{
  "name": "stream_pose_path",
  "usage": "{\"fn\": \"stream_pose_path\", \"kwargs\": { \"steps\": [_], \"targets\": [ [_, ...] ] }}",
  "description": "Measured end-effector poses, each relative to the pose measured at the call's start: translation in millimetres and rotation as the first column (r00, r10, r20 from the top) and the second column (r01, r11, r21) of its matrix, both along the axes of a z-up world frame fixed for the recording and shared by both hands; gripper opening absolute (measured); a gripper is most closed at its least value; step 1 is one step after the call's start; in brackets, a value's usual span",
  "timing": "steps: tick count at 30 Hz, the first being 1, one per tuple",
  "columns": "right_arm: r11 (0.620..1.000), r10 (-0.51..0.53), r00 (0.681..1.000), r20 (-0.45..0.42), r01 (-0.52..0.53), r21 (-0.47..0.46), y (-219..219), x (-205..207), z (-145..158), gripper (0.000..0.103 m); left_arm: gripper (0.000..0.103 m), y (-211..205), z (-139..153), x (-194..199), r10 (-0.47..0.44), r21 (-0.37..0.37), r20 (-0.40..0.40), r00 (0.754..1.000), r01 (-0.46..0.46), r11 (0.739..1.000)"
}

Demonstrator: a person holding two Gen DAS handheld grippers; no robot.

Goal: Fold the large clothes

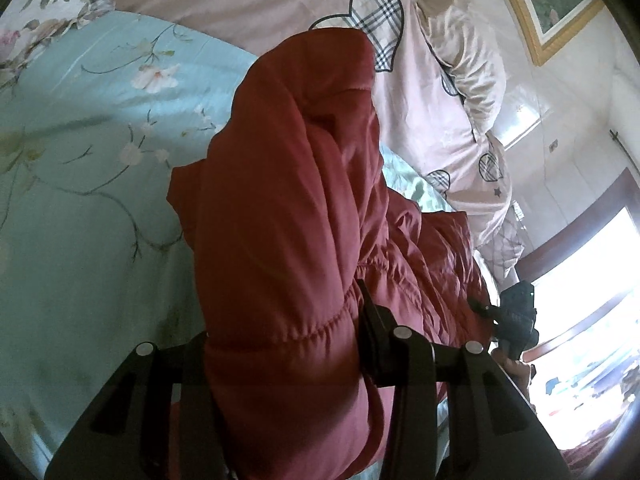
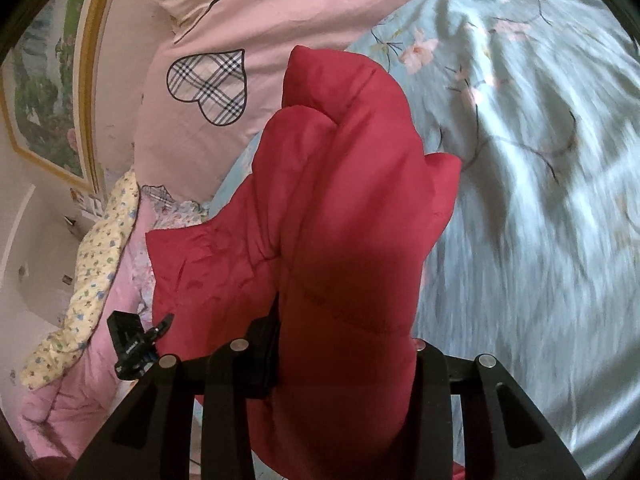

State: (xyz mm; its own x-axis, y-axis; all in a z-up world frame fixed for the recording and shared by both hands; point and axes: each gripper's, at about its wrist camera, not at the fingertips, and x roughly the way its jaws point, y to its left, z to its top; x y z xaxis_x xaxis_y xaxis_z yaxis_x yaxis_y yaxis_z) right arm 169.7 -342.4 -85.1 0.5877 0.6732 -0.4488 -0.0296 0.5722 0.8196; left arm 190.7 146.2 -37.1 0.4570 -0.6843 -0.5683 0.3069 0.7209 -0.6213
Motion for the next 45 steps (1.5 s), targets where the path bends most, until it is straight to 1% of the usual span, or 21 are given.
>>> {"fn": "stream_pose_path", "kwargs": {
  "steps": [4,8,11,15,18,20,22,24,26,28,30,32,34,35,36,40,45],
  "targets": [
    [1.000,-0.001,1.000,-0.004,0.001,0.017,0,-8,-6,0.038,0.039,3,-5,-9,0.007,0.002,-0.004,1.000,-0.007,1.000],
    [1.000,-0.016,1.000,-0.010,0.016,0.018,-2,-8,-15,0.039,0.039,4,-19,-5,0.028,0.016,-0.026,0.999,-0.028,0.999],
    [0.999,-0.031,0.999,-0.022,0.032,0.026,-3,-6,-25,0.042,0.040,5,-28,0,0.041,0.023,-0.041,0.998,-0.040,0.999],
    [0.998,-0.041,0.999,-0.035,0.042,0.036,-3,-3,-37,0.048,0.041,5,-42,5,0.060,0.029,-0.061,0.996,-0.058,0.998],
    [0.999,-0.044,0.998,-0.043,0.046,0.030,-3,-1,-40,0.053,0.043,4,-47,6,0.069,0.041,-0.059,0.996,-0.067,0.997],
    [0.999,-0.044,0.998,-0.046,0.044,0.010,-2,-1,-38,0.055,0.046,2,-45,4,0.073,0.061,-0.053,0.996,-0.070,0.996],
    [0.999,-0.044,0.998,-0.048,0.044,-0.017,0,0,-33,0.061,0.051,0,-42,3,0.077,0.095,-0.038,0.996,-0.073,0.993],
    [0.998,-0.046,0.998,-0.049,0.044,-0.042,2,-1,-30,0.065,0.061,-3,-36,0,0.083,0.141,-0.015,0.996,-0.080,0.987],
    [0.997,-0.048,0.998,-0.050,0.045,-0.070,2,-1,-28,0.068,0.068,-3,-32,-1,0.096,0.177,-0.006,0.995,-0.093,0.980],
    [0.992,-0.057,0.997,-0.047,0.051,-0.116,3,-1,-24,0.074,0.072,-2,-28,-1,0.107,0.201,0.005,0.994,-0.106,0.974],
    [0.987,-0.058,0.997,-0.043,0.051,-0.155,4,0,-20,0.075,0.075,-1,-26,-2,0.117,0.224,0.020,0.993,-0.119,0.967],
    [0.978,-0.066,0.997,-0.038,0.057,-0.202,5,-1,-16,0.078,0.077,-2,-24,-3,0.126,0.244,0.035,0.991,-0.131,0.961],
    [0.964,-0.075,0.997,-0.026,0.066,-0.257,5,0,-11,0.083,0.082,-3,-20,-5,0.144,0.283,0.064,0.987,-0.157,0.946],
    [0.960,-0.076,0.997,-0.020,0.068,-0.272,5,0,-9,0.084,0.084,-4,-17,-5,0.153,0.301,0.078,0.985,-0.170,0.939],
    [0.954,-0.078,0.997,-0.014,0.070,-0.291,4,1,-6,0.084,0.084,-4,-15,-6,0.156,0.317,0.091,0.984,-0.177,0.932],
    [0.937,-0.086,0.996,0.001,0.081,-0.341,2,4,3,0.085,0.084,-4,-10,-5,0.156,0.341,0.113,0.981,-0.185,0.922],
    [0.924,-0.095,0.995,0.020,0.095,-0.370,1,7,8,0.086,0.084,-6,-6,-5,0.162,0.349,0.127,0.978,-0.197,0.916]
  ]
}}
